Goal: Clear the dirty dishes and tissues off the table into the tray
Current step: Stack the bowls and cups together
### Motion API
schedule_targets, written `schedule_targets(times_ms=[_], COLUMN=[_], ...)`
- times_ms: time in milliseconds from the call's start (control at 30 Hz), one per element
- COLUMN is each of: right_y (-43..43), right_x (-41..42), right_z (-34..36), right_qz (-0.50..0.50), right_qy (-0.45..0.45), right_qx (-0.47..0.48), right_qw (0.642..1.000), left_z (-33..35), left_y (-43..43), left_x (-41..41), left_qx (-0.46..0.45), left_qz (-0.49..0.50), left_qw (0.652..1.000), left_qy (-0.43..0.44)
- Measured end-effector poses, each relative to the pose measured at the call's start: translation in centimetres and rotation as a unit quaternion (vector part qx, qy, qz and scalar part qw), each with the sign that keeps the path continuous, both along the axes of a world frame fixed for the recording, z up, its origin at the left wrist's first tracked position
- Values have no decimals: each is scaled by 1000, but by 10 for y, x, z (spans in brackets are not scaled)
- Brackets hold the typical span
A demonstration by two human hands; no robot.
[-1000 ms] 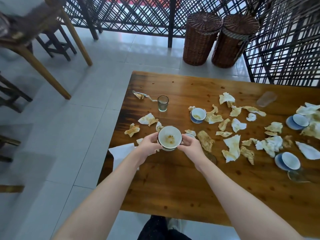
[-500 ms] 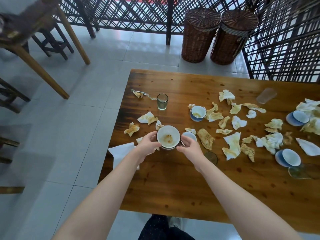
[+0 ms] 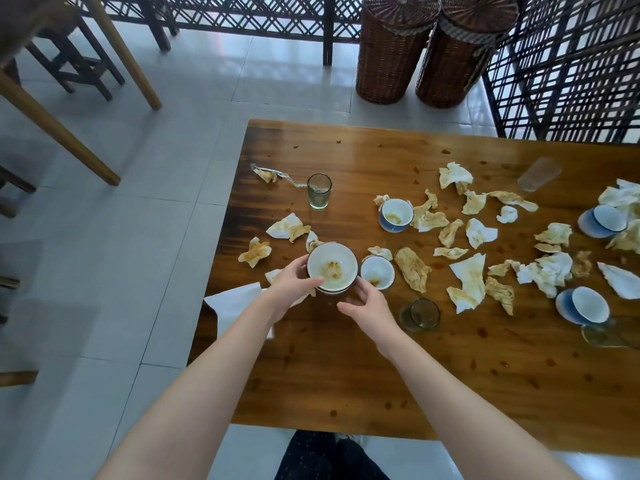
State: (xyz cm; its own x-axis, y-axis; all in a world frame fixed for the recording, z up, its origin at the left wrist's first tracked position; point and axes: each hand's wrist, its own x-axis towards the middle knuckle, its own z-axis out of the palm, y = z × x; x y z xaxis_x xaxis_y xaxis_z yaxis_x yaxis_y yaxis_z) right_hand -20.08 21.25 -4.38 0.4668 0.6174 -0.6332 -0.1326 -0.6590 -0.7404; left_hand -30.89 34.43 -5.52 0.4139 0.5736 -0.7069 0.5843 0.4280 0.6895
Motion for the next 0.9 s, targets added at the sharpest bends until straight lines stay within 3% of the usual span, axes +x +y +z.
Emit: schedule_targets(times_ms=[433,900], right_y=[65,49], right_x=[8,58], right_z=[-7,41], right_qz=[13,-107], right_qy=[-10,0], right_qx=[5,121], right_qw=[1000,987], left_z=[-8,31], left_y=[33,44], left_x=[-18,44], left_qx=[-12,-62], left_qz=[43,-18], left_qw=[998,984], left_qy=[-41,-167])
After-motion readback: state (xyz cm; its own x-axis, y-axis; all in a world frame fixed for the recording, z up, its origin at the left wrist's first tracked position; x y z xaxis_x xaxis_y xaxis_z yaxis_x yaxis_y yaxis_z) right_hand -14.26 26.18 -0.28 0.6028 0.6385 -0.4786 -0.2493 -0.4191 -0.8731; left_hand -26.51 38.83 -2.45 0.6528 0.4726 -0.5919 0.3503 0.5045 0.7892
